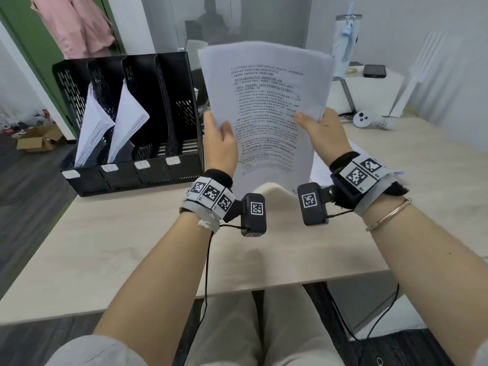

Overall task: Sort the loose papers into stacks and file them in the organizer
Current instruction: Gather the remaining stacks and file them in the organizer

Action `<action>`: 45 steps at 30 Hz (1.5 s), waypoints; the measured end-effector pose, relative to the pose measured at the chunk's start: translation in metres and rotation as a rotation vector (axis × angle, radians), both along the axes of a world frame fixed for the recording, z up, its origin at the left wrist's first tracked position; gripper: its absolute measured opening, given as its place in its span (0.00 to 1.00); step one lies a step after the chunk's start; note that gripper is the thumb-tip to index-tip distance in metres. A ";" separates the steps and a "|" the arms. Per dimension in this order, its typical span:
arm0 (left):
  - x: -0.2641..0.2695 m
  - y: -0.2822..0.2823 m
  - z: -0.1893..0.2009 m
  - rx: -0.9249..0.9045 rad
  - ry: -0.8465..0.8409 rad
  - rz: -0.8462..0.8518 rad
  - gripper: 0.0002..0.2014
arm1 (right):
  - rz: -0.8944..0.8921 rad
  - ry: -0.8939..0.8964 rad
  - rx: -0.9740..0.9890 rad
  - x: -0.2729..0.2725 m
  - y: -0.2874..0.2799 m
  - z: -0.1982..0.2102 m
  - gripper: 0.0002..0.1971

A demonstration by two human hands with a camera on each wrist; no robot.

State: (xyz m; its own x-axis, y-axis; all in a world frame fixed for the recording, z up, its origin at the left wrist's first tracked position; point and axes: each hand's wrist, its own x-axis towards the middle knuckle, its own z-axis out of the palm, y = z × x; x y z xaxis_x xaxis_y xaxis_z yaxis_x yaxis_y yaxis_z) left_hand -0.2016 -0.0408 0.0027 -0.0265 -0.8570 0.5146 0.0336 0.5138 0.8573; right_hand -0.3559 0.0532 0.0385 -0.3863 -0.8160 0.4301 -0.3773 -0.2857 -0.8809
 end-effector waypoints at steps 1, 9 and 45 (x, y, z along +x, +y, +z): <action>0.000 0.001 0.001 0.001 0.024 -0.013 0.11 | 0.018 -0.029 -0.007 0.000 0.000 -0.001 0.10; -0.003 0.009 -0.028 0.084 -0.107 0.016 0.02 | -0.040 -0.029 0.346 -0.005 0.005 -0.042 0.08; -0.001 0.001 0.031 0.034 0.064 0.010 0.03 | -0.015 -0.082 -0.092 0.002 -0.001 0.010 0.05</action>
State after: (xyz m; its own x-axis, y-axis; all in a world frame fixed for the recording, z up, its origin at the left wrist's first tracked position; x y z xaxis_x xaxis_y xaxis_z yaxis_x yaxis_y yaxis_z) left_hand -0.2023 -0.0397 0.0334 0.0144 -0.8739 0.4859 0.0837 0.4853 0.8703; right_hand -0.3543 0.0523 0.0482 -0.4355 -0.7684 0.4689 -0.3096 -0.3612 -0.8796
